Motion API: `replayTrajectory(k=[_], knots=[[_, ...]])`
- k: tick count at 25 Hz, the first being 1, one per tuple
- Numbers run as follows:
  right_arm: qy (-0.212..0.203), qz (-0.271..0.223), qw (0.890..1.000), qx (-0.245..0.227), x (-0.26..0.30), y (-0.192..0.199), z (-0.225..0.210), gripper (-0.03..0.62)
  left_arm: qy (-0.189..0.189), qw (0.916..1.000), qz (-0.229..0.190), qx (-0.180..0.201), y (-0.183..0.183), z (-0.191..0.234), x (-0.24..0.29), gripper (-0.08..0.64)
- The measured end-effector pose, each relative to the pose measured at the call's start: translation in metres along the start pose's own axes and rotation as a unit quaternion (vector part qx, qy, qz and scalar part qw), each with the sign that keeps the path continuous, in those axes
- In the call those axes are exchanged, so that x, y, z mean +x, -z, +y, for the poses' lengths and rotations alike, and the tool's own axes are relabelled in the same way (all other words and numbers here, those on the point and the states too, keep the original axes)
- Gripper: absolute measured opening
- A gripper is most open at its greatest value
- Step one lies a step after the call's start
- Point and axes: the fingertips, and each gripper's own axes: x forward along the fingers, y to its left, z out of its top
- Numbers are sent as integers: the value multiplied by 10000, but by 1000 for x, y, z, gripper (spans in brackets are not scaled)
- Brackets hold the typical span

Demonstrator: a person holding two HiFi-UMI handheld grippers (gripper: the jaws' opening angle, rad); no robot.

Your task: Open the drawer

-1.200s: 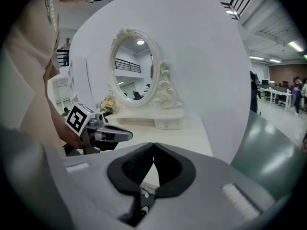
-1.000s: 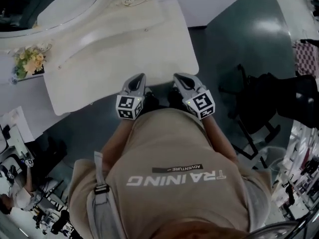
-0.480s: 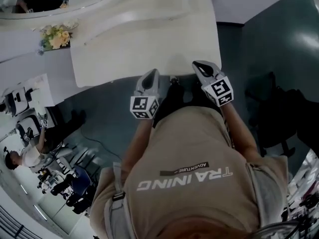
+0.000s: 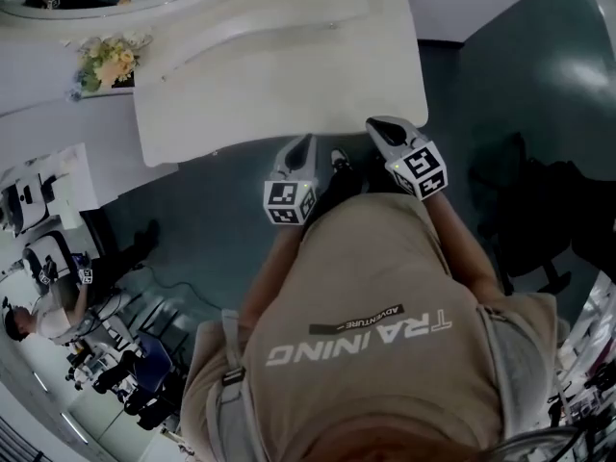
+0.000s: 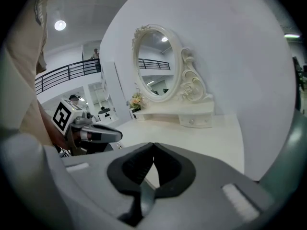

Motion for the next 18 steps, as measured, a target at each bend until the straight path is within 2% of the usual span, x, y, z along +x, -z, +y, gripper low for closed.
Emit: replayTrajectory(k=[2,5,9,12,18], knots=[[78,-36,10000,-5,-3,-7,10,3,63,10000,62,42,4,4,-8,6],[169,-14,9995,-256,-4,-19,23,3,113,9999,106,27,12,12,-18,8],[206,5,9985,-502,-2,-32,40,3,221,9990,201,-340,36,25,-33,8],[235,69,9982,-544,3,-34,50,3,223,9972,549,-458,64,37,-35,8],[275,120,9971,-699,12,-39,67,3,285,9923,1129,-429,101,57,-21,8]])
